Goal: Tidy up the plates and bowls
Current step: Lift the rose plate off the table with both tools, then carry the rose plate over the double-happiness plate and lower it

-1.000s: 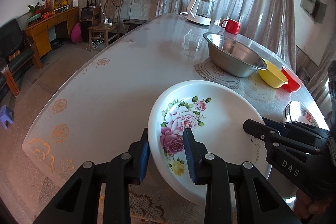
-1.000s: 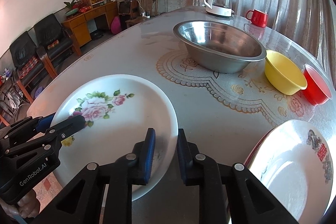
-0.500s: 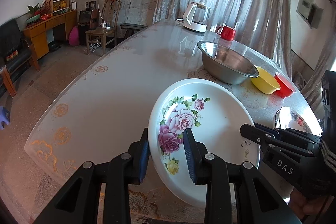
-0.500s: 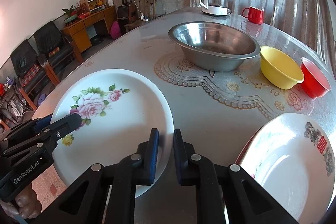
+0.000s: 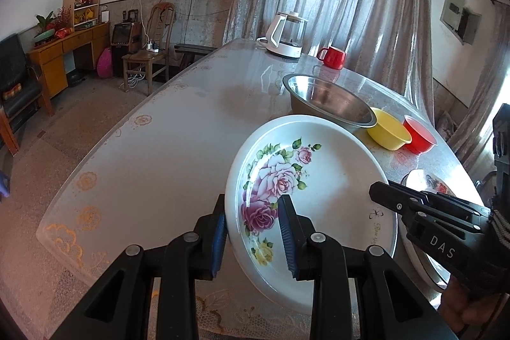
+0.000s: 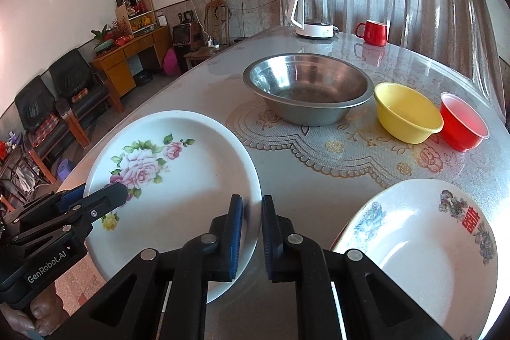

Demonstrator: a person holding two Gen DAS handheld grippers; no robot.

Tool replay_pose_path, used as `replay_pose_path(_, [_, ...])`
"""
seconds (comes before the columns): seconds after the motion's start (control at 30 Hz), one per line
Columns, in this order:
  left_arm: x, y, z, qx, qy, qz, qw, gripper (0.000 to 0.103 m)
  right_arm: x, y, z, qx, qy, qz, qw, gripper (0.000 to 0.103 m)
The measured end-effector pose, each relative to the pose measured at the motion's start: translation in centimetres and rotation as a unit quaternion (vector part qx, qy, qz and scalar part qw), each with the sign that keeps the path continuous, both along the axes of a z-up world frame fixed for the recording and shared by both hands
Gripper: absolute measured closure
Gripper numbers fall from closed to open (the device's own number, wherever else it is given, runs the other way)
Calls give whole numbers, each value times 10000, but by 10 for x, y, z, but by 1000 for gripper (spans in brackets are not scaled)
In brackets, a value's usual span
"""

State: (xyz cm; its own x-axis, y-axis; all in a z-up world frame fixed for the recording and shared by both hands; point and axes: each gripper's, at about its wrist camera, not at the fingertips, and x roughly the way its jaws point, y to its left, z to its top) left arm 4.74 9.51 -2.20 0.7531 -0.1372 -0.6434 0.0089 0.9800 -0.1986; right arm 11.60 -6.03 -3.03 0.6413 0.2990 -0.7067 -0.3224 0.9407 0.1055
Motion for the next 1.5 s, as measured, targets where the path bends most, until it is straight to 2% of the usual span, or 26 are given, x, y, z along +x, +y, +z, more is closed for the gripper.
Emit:
replay_pose_path(0.3, [1, -26, 15, -2, -148, -350, 9993, 72, -11, -29, 20, 164, -246, -293, 9991, 92])
replay_pose_path(0.67, [-1, -76, 28, 96, -251, -1018, 9944, 72, -27, -77, 30, 282, -344, -897, 9950, 92])
replay_pose_path(0.87, [-5, -113, 31, 181, -245, -1525, 9878, 72, -42, -112, 30, 322, -352, -1280, 9906, 92])
replay_pose_path(1.13, [-6, -163, 30, 322, -207, -2145, 9760, 72, -58, -163, 20, 311, -140, -1871, 9817, 92])
replay_pose_path(1.5, [5, -190, 12, 395, 142, -2455, 9685, 72, -62, -188, 6, 110, 35, -2252, 9743, 92])
